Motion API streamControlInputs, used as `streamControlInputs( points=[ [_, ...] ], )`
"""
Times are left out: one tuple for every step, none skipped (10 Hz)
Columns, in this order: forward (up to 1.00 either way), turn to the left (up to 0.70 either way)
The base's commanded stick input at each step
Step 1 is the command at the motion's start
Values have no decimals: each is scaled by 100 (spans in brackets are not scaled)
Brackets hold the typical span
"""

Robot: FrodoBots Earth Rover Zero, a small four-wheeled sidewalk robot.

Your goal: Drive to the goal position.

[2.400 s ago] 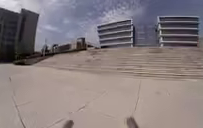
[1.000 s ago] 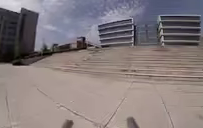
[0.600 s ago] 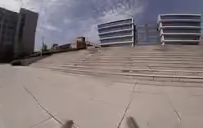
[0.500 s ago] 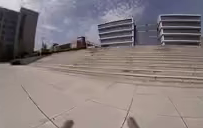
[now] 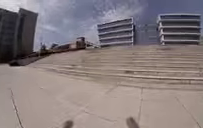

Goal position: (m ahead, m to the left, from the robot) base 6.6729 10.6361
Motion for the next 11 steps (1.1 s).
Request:
streamControlInputs(
  points=[
    [70, 0],
    [70, 0],
    [70, 0],
    [70, 12],
    [70, 34],
    [70, 35],
    [70, 35],
    [70, 35],
    [70, 35],
    [70, 35],
    [70, 35]
  ],
)
